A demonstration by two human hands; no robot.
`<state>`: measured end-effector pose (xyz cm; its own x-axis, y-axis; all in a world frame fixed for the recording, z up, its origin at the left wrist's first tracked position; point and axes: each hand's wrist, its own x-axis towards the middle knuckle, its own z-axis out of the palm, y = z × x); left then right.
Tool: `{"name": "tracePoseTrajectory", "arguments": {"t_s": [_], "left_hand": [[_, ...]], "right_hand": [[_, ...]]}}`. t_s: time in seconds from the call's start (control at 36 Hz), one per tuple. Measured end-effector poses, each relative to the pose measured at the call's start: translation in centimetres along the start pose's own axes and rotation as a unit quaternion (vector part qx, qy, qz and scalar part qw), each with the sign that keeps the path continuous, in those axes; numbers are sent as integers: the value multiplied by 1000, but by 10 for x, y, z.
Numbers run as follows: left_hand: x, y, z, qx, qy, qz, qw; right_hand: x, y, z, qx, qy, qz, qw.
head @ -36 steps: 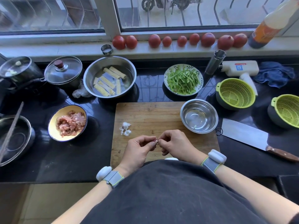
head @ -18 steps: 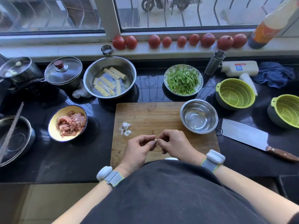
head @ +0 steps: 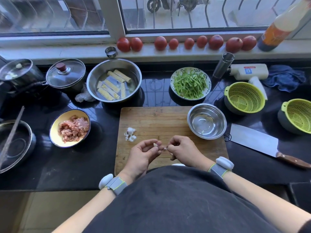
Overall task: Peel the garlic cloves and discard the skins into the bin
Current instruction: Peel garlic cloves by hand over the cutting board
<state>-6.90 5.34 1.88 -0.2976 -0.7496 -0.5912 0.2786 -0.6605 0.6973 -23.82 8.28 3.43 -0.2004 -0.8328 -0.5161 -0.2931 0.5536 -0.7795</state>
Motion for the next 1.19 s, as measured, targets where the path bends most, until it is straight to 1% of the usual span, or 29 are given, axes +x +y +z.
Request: {"name": "tracePoseTrajectory", "arguments": {"t_s": [0.06, 0.11, 0.19, 0.28, 0.33, 0.47, 0.58, 0.75, 0.92, 1.03, 1.19], "left_hand": [[1, 0, -1, -35, 2, -16, 999], [2, -1, -1, -49, -2, -26, 998], [2, -2, 0, -38, -6, -28, 999], [1, -1, 1, -16, -8, -24, 1000], [0, 0, 2, 3, -7, -19, 1000], [2, 0, 1, 75, 8, 4, 997], [0, 0, 0, 130, 6, 30, 991], [-4, 3, 4, 222, 2, 72, 972], [-1, 4, 3, 320, -11, 100, 942], [-1, 4, 4, 345, -14, 108, 932], [-5, 5, 6, 355, -16, 122, 927]], "right_hand": [[1, 3, -1, -16, 13, 15, 1000], [4, 8, -1, -60, 25, 33, 997], [8, 17, -2, -160, 33, 41, 986], [11, 22, -2, -198, 38, 15, 979], [11, 20, -1, -190, 35, -17, 981], [5, 9, 0, -126, 25, -93, 987], [0, 1, 1, -134, 2, -154, 979], [0, 0, 1, -142, 11, -160, 977], [-1, 1, 1, -162, 25, -172, 971], [0, 2, 1, -176, 34, -177, 968], [0, 3, 3, -161, 42, -177, 970]]}}
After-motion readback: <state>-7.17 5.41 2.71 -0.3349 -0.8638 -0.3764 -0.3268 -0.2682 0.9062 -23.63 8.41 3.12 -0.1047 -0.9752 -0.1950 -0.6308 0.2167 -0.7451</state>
